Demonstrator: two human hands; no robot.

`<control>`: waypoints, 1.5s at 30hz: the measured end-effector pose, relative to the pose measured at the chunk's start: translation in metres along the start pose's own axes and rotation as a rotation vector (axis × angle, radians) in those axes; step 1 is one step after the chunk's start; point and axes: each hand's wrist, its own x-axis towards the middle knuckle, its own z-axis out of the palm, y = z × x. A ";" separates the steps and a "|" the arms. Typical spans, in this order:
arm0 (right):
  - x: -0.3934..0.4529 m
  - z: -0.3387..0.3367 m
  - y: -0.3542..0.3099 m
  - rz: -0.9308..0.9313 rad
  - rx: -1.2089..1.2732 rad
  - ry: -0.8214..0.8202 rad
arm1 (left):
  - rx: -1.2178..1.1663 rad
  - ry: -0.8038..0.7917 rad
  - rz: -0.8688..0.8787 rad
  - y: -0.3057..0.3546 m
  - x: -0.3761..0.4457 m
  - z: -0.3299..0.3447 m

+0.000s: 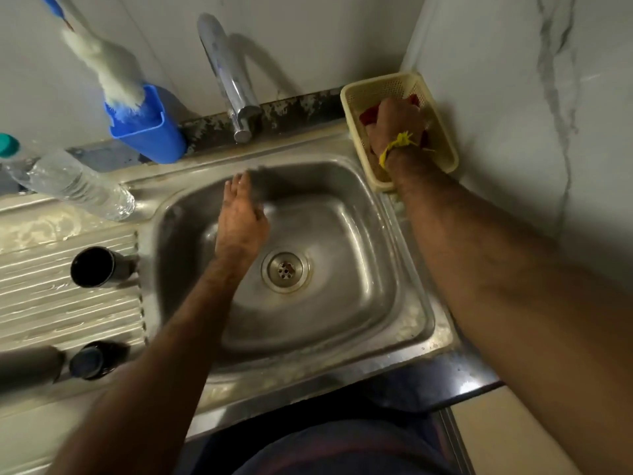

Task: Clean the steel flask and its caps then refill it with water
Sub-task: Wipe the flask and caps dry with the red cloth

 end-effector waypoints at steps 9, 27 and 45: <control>-0.020 -0.058 0.048 0.368 1.224 0.199 | -0.122 0.067 0.096 0.014 -0.032 -0.020; -0.250 -0.035 -0.019 0.220 1.706 -0.701 | -1.030 0.062 -0.142 0.032 -0.153 -0.051; -0.328 0.002 -0.118 0.291 1.707 -0.803 | -0.824 0.703 -0.326 -0.116 -0.233 -0.106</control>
